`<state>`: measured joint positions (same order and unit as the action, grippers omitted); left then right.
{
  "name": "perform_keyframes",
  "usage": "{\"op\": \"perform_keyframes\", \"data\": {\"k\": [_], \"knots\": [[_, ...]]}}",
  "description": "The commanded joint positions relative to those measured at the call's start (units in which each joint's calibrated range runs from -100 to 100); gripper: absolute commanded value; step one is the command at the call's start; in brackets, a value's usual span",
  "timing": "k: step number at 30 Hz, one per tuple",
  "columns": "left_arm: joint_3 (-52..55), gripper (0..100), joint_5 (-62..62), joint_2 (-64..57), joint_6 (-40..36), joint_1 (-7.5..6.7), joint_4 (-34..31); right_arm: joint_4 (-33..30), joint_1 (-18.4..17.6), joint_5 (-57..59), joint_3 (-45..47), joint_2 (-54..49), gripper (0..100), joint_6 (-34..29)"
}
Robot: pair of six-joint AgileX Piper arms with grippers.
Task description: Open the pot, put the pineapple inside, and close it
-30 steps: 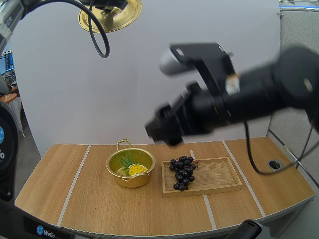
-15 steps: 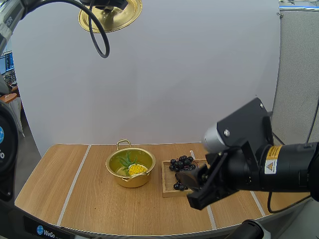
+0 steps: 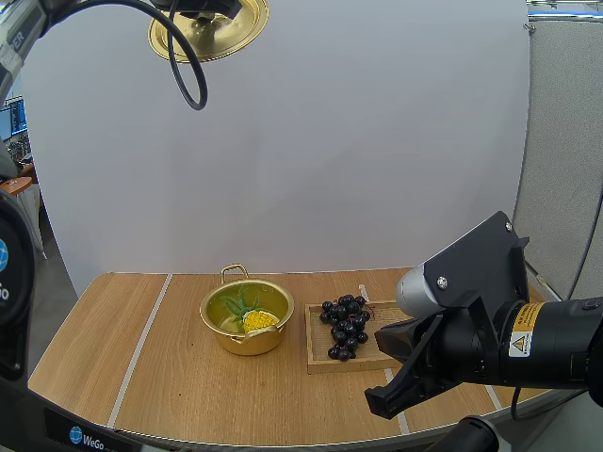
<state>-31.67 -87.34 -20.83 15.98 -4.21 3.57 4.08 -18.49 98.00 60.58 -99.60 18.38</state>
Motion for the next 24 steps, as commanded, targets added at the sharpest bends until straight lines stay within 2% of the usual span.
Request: {"op": "perform_keyframes", "data": {"k": [1, 19, 24], "knots": [[-0.4, 0, 0.7, -0.2, -0.6, -0.11, 0.0, 0.1, 0.2, 0.5, 0.0, -0.4, 0, -0.1], [-0.4, 0, 0.7, -0.2, -0.6, -0.11, 0.0, 0.2, 0.2, 0.5, 0.0, -0.4, 0, -0.1], [-0.4, 0, -12.7, -0.1, -0.6, -0.11, -0.7, 0.2, 0.2, 0.5, 0.0, -0.4, 0, -0.1]]}}
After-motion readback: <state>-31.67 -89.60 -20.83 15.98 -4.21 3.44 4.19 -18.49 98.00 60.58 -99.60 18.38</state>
